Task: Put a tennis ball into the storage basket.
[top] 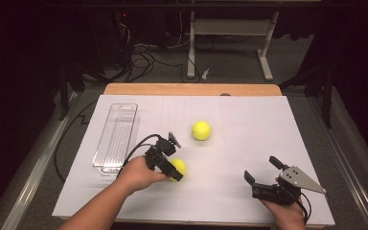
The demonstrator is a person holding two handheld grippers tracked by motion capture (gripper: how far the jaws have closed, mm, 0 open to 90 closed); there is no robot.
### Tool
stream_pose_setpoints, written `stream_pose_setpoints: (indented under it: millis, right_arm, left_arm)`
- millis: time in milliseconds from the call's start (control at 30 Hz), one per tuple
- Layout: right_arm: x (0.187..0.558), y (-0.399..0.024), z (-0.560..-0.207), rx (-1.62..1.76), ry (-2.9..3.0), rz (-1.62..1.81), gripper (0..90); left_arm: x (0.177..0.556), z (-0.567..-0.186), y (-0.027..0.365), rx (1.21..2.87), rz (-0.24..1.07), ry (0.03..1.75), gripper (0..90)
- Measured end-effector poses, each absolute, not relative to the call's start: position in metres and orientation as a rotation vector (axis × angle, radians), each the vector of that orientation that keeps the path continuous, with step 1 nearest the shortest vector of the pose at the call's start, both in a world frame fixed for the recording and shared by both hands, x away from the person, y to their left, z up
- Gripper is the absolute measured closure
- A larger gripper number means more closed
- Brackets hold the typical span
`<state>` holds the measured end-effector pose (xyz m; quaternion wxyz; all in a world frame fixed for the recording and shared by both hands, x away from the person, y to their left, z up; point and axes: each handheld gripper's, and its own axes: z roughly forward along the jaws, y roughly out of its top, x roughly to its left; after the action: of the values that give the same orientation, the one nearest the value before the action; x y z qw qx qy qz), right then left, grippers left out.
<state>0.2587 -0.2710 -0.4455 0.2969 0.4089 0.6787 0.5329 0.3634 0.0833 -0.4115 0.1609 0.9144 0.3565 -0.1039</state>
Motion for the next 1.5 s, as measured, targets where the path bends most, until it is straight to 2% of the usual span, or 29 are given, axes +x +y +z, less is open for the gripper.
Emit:
stream_pose_setpoints:
  millis: [167,1500]
  right_arm:
    - [0.259,-0.271,-0.446,1.088,1.805,1.417,0.3]
    - [0.258,-0.271,-0.447,1.096,1.805,1.412,0.3]
  left_arm:
    - [0.363,-0.405,0.086,2.605,-0.329,1.025,27.0]
    - [0.360,-0.340,0.126,2.584,-0.305,1.022,27.1]
